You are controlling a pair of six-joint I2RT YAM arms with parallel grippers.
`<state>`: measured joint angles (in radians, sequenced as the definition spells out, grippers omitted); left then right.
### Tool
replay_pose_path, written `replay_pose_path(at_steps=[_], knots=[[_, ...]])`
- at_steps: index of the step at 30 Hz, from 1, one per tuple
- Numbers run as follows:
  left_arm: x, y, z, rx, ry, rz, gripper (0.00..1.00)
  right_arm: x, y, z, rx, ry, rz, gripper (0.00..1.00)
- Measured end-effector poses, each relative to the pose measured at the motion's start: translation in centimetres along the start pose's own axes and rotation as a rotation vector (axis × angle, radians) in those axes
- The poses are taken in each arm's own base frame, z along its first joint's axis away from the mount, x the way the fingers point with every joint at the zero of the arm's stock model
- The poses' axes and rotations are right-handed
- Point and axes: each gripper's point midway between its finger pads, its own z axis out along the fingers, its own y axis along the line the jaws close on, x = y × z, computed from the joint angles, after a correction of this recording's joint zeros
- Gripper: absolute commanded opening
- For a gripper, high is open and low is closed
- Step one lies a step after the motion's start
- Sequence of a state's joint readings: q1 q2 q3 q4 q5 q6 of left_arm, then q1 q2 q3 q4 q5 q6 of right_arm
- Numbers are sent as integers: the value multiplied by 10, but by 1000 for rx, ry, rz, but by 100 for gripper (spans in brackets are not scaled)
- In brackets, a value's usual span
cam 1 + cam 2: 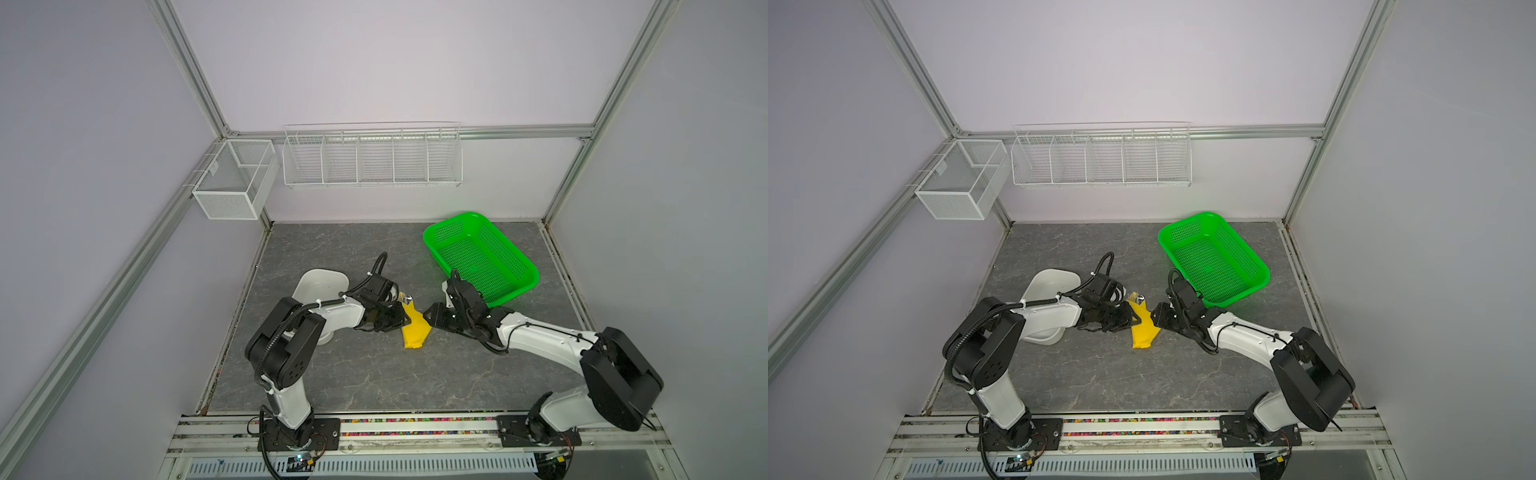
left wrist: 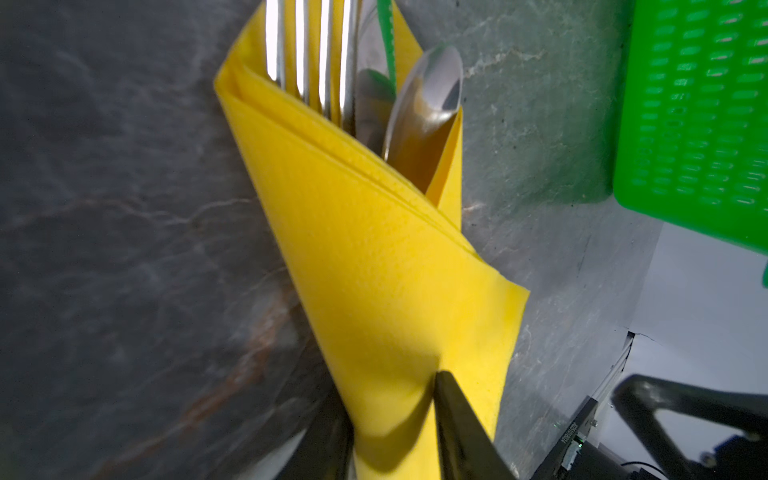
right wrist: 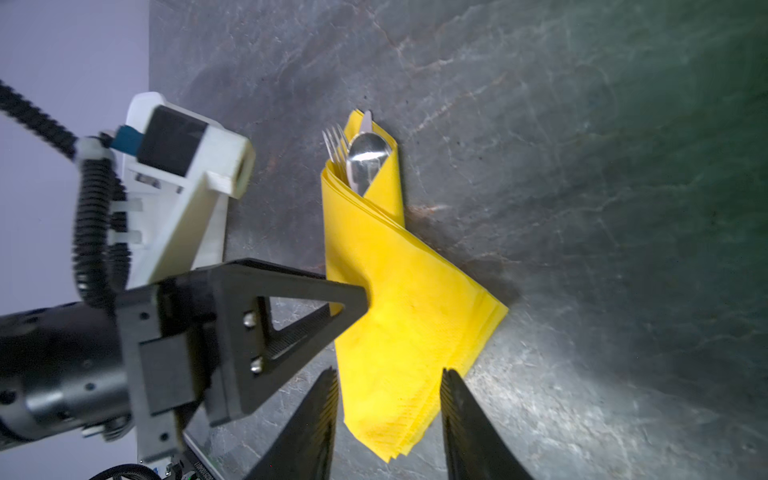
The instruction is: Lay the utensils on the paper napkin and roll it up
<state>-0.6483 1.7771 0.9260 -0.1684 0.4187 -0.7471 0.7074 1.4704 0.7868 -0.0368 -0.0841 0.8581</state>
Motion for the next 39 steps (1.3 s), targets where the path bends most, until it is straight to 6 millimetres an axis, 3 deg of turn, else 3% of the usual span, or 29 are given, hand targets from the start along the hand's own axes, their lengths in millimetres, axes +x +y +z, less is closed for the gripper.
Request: replay_pose_path(at_steps=[5,11,20,24,39], knots=[[0,0,0,1,0,1,35,-1,11,15,-21,45,-28,42],[0,-1,0,1,-1,2,34,4,1,39,26,98,-26,40],[0,-3,2,8,-2,10,34,12,-7,59,51,156,-21,40],[0,-3,2,7,-3,10,34,19,-18,65,81,181,-10,41],[4,3,-5,-10,-17,0,35,18,-15,69,54,175,-14,38]])
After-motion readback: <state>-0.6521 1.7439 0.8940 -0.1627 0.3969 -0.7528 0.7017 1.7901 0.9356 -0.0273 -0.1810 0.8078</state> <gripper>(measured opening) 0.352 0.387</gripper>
